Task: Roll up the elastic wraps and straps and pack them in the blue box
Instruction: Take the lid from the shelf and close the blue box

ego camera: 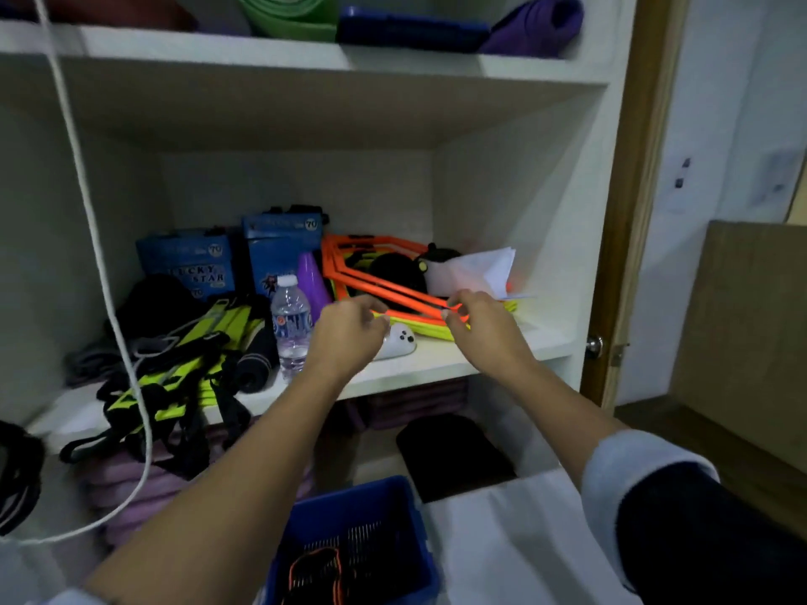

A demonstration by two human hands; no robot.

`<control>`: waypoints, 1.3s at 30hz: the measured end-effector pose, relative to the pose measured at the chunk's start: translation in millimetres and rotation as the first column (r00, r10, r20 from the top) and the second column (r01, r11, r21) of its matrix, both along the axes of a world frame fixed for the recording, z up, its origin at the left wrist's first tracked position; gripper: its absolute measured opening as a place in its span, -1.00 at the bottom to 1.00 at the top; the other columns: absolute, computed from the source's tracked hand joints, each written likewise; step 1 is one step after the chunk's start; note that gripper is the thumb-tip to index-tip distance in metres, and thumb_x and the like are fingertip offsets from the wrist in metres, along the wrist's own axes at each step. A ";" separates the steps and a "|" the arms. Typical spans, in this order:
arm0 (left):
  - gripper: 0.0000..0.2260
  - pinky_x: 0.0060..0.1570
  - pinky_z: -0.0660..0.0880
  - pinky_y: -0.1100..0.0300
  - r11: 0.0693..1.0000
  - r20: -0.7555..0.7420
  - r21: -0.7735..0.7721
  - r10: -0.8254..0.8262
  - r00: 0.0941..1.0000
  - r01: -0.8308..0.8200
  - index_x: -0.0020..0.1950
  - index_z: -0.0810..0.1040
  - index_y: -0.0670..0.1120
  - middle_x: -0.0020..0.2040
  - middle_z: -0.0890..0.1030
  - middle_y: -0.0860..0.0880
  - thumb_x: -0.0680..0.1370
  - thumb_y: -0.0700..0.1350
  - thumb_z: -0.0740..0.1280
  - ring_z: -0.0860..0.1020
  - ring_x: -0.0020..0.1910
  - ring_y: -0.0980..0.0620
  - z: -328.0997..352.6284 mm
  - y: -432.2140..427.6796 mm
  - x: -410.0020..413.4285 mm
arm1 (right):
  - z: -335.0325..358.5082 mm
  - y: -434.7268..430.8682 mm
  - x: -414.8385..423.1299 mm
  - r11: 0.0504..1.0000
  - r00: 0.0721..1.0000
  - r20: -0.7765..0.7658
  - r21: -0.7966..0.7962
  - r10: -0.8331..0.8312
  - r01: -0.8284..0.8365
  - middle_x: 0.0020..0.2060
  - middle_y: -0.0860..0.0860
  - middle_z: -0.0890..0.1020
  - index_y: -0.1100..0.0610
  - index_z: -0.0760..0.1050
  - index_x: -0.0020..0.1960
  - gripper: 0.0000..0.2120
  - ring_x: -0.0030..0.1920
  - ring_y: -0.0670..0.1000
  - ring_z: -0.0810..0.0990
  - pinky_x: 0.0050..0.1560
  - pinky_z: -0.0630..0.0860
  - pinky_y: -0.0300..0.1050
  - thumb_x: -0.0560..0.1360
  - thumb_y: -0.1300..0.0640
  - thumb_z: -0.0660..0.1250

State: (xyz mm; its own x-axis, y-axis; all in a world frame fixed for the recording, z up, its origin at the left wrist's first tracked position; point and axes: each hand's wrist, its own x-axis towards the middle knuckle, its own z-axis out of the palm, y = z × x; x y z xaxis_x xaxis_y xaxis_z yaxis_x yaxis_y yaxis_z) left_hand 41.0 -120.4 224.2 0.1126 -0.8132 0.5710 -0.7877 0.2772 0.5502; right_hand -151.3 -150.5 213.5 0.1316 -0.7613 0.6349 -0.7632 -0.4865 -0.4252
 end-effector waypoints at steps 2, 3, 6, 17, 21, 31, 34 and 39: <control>-0.84 -0.11 0.49 0.15 0.997 -0.027 -0.076 0.013 1.000 -0.015 0.02 0.61 -0.02 -0.13 0.64 -0.02 0.49 -0.04 0.31 0.58 -0.11 -0.03 32.6 -3.0 -6.8 | 27.7 -7.3 -10.0 0.998 0.996 0.080 -0.053 -0.032 0.036 0.04 0.19 0.56 0.21 0.47 0.17 -0.73 0.07 0.18 0.52 0.05 0.45 0.01 0.54 0.08 0.22; -0.83 -0.13 0.45 0.19 0.993 -0.038 -0.117 0.029 0.999 -0.034 0.04 0.61 -0.03 -0.13 0.64 -0.02 0.50 -0.04 0.31 0.57 -0.11 -0.01 47.8 -4.6 -9.7 | 40.9 -11.1 -15.2 0.996 0.993 0.112 -0.075 -0.040 0.049 0.07 0.20 0.54 0.22 0.45 0.20 -0.71 0.11 0.19 0.50 0.10 0.43 0.02 0.54 0.09 0.22; -0.77 -0.10 0.35 0.24 0.974 -0.100 -0.210 0.071 0.992 -0.090 0.10 0.58 -0.08 -0.04 0.60 -0.08 0.51 -0.02 0.31 0.53 -0.06 0.00 87.4 -14.7 -13.2 | 75.5 -27.0 -28.7 0.987 0.984 0.162 -0.130 -0.071 0.093 0.19 0.24 0.44 0.26 0.34 0.30 -0.61 0.22 0.24 0.40 0.23 0.30 0.03 0.55 0.08 0.24; -0.50 0.28 0.32 -0.01 0.908 -0.297 -0.338 0.146 0.944 -0.247 0.38 0.32 -0.12 0.32 0.37 -0.16 0.54 0.13 0.23 0.29 0.35 -0.13 218.2 -50.4 -28.2 | 211.2 -94.1 -43.1 0.990 0.907 0.419 -0.140 0.046 0.014 0.46 0.24 0.17 0.25 0.01 0.51 -0.34 0.46 0.23 0.15 0.44 0.14 0.09 0.59 -0.12 0.10; -0.41 0.29 0.25 -0.02 0.908 -0.342 -0.338 0.128 0.931 -0.249 0.47 0.19 -0.11 0.39 0.33 -0.16 0.54 0.17 0.20 0.15 0.42 -0.14 258.2 -59.7 -31.0 | 257.4 -110.6 -31.8 0.989 0.857 0.505 -0.143 0.103 -0.034 0.48 0.23 0.14 0.25 -0.02 0.51 -0.30 0.48 0.20 0.12 0.45 0.11 0.06 0.58 -0.17 0.07; -0.46 0.40 0.06 -0.04 0.979 -0.230 -0.103 0.152 0.961 -0.179 0.51 0.15 -0.04 0.44 0.32 -0.14 0.60 0.21 0.00 0.01 0.48 -0.20 314.2 -81.9 -35.9 | 317.5 -135.3 -4.9 0.988 0.848 0.507 -0.092 0.153 -0.123 0.39 0.23 0.34 0.30 0.16 0.44 -0.39 0.41 0.19 0.29 0.35 0.21 -0.06 0.60 -0.14 0.07; -0.46 0.37 0.13 -0.01 0.977 -0.213 -0.087 0.175 0.961 -0.197 0.45 0.27 -0.09 0.39 0.37 -0.17 0.60 0.21 -0.02 0.14 0.44 -0.23 315.4 -87.6 -36.6 | 317.0 -138.6 -5.7 0.988 0.827 0.541 -0.097 0.151 -0.117 0.31 0.19 0.44 0.27 0.29 0.35 -0.50 0.33 0.17 0.37 0.24 0.28 -0.10 0.59 -0.08 0.14; -0.51 0.27 0.34 0.05 0.955 -0.324 -0.212 0.132 0.937 -0.208 0.30 0.46 -0.14 0.23 0.53 -0.18 0.58 0.19 0.10 0.41 0.28 -0.18 313.0 -81.8 -37.2 | 313.5 -129.9 -12.3 0.983 0.759 0.634 -0.178 0.148 -0.043 0.19 0.14 0.51 0.24 0.43 0.18 -0.63 0.24 0.09 0.43 0.14 0.28 -0.20 0.55 -0.04 0.24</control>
